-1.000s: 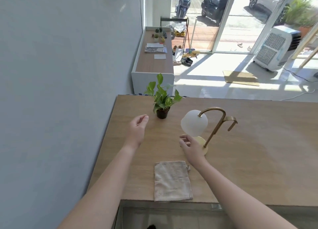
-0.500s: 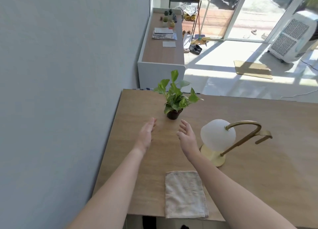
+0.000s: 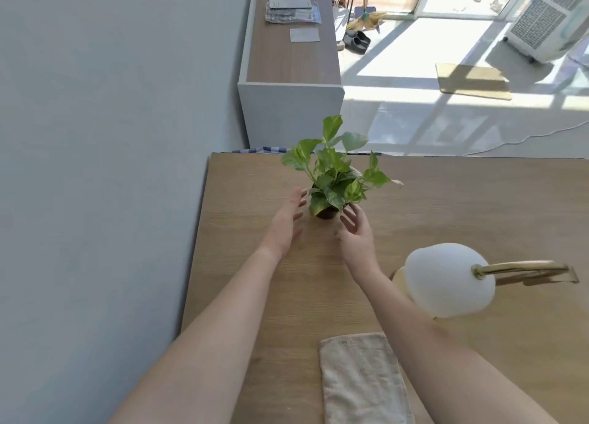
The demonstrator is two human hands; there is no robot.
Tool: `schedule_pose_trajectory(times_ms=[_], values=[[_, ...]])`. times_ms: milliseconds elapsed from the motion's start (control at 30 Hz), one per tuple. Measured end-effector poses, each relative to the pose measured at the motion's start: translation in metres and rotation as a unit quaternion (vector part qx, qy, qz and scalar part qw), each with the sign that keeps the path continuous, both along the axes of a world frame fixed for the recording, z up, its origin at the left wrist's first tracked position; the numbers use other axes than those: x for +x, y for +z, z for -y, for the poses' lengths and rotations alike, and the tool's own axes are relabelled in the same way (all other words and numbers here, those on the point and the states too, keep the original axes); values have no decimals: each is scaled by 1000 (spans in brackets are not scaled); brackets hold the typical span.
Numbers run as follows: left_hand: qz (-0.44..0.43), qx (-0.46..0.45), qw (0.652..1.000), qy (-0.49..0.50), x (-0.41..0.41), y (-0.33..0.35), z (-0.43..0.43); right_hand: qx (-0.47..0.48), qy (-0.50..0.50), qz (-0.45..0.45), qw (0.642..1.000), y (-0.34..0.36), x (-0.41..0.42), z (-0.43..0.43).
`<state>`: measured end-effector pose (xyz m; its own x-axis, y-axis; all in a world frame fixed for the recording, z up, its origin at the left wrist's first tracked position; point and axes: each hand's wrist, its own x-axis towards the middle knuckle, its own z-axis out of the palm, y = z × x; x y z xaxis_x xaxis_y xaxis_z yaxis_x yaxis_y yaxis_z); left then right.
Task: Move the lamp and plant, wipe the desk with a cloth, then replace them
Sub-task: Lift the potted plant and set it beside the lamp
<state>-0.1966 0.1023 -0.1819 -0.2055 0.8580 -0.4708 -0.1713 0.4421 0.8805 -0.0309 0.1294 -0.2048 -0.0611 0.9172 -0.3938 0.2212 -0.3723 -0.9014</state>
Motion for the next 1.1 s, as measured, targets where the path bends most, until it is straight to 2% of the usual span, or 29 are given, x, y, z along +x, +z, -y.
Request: schedule_pose_trajectory(times_ms=[200, 300, 400, 633, 1100], values=[[43, -9, 999, 0, 6, -2, -15, -2, 5, -20, 1000, -13, 1, -13], [54, -4, 999, -8, 7, -1, -15, -11, 0, -59, 998, -16, 3, -16], [73, -2, 997, -5, 5, -4, -13, -21, -14, -102, 994, -11, 4, -17], [97, -19, 995, 15, -2, 9, 1, -25, 7, -138, 990, 6, 9, -12], [87, -4, 996, 0, 7, 35, 55, -38, 68, -126, 989, 26, 27, 25]])
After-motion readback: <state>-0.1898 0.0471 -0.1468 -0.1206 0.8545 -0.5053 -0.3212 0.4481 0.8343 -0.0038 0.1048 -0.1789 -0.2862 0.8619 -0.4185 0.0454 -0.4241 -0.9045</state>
